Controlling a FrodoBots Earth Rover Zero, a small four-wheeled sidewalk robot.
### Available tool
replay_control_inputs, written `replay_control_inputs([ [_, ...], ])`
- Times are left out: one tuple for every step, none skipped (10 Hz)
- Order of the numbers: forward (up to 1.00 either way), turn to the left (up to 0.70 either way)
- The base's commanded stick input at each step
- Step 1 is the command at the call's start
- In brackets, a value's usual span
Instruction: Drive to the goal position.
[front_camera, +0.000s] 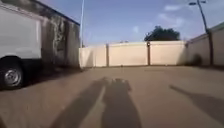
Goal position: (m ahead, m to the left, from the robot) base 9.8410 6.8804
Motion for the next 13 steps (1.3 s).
replay_control_inputs([
  [1.0,0.17],
  [1.0,0.0],
  [1.0,0.0],
  [1.0,0.0],
  [1.0,0.0],
  [1.0,0.0],
  [1.0,0.0],
  [1.0,0.0],
  [1.0,0.0],
  [1.0,0.0],
  [1.0,0.0],
  [1.0,0.0],
  [1.0,0.0],
])
